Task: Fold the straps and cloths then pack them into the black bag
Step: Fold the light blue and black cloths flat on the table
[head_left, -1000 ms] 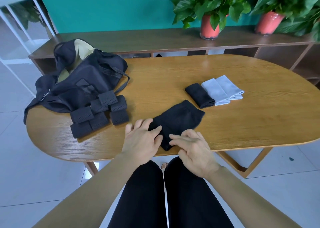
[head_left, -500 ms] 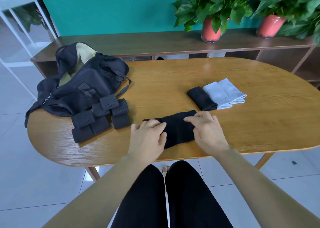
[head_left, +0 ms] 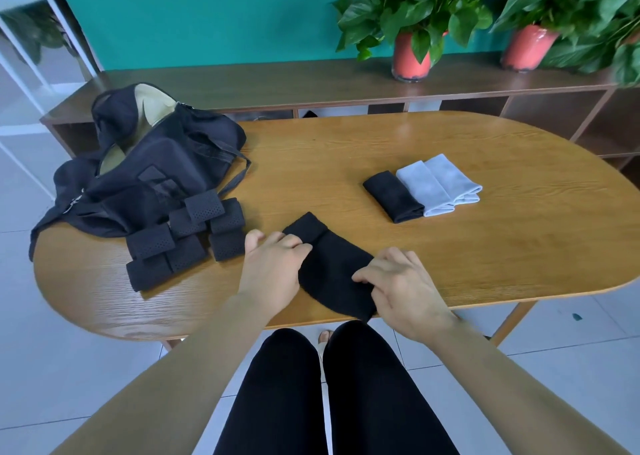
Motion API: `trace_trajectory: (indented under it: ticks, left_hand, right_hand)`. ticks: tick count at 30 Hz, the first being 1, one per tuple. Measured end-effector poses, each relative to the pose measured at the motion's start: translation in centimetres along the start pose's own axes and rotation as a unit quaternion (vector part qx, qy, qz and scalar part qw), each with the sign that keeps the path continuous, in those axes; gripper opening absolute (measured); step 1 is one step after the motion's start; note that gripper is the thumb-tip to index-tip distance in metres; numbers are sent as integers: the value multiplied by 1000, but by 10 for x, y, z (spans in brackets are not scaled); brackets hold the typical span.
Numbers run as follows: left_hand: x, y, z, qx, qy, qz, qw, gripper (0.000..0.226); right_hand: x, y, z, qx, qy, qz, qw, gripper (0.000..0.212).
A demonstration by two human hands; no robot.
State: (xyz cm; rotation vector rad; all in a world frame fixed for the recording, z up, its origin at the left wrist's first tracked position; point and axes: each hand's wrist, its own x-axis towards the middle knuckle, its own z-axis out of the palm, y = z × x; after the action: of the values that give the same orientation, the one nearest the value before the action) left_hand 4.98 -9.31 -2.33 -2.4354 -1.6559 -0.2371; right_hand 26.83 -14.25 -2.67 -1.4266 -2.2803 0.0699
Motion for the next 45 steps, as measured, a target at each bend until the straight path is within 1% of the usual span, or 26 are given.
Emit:
trace_trajectory:
  ticks: [4,7,9,11,13,15,16,18,19,20,22,23,24,25,27,28,30,31,32,33,34,37,40,42,45]
  left_hand:
    - [9,0,-6,-11,-22,15,1000,59]
    - [15,-4,-5,-34,-42,38,998,60]
    - [15,-8,-3,-55,-53,53,996,59]
    - [10,-10,-1,-82,-32,55,995,55]
    - [-2,-10,-2,-116,23,56,991,48]
    - [-18,-9,-3,-158,72,75,982,41]
    - [-27,-8,-3,-177,76,85,978,38]
    - [-44,-4,-5,-191,51,103,975,42]
    - [-52,-1,-6,-182,37,113,976,45]
    - [-58,2,-5,-167,27,122,978,49]
    - [-68,4,-1,-148,15,127,981,58]
    - [-71,4,1,-142,20,130,981,60]
    - [-72,4,4,-136,30,136,981,56]
    - [-73,3,7,-134,47,141,980,48]
    - [-71,2,8,-155,78,120,977,31]
    - [-69,3,5,-187,82,90,975,23]
    - [-62,4,0,-264,87,0,961,11]
    - [-57,4,-2,-304,77,-46,949,10]
    - [-53,3,-1,-336,63,-85,936,10]
    - [-49,1,1,-356,53,-114,926,7]
    - [-46,-1,2,-361,48,-137,921,9]
    - [-39,-1,4,-341,48,-162,925,17]
    - [-35,3,1,-255,35,-171,951,24]
    - [-33,5,-1,-215,35,-165,962,27]
    - [-32,6,-1,-207,27,-151,966,28]
  right_hand:
    - [-5,-12,2,48,-12,-15,999,42]
    - [-5,-19,3,75,-19,-25,997,41]
    - [-5,-20,3,86,-6,-23,996,39]
    - [-7,-16,0,84,15,-14,996,41]
    - [-9,-9,-6,67,24,-10,997,45]
    - [-13,-3,-10,30,-14,-15,999,54]
    - [-16,-1,-11,5,-47,-21,999,61]
    - [-20,0,-8,-34,-107,-36,993,70]
    - [-23,0,-5,-50,-127,-45,990,72]
    - [-24,1,-3,-70,-129,-56,988,73]
    - [-27,2,1,-87,-103,-72,988,67]
    - [-28,3,2,-77,-87,-72,991,63]
    - [-29,3,2,-64,-69,-71,993,58]
    - [-28,3,2,-44,-54,-65,995,52]
    - [-25,-1,-2,22,-36,-18,999,37]
    - [-22,-4,-4,59,-29,19,998,28]
    - [-15,-7,-6,118,-17,104,987,12]
    - [-10,-8,-6,133,-4,141,981,9]
    - [-6,-10,-4,142,9,172,975,11]
    - [-2,-11,-2,148,17,200,968,12]
    - [2,-12,0,152,23,221,963,12]
    - [9,-16,5,141,33,256,956,12]
    - [13,-17,10,114,43,274,954,14]
    - [14,-18,13,107,47,284,952,13]
    - [12,-19,17,108,64,289,949,8]
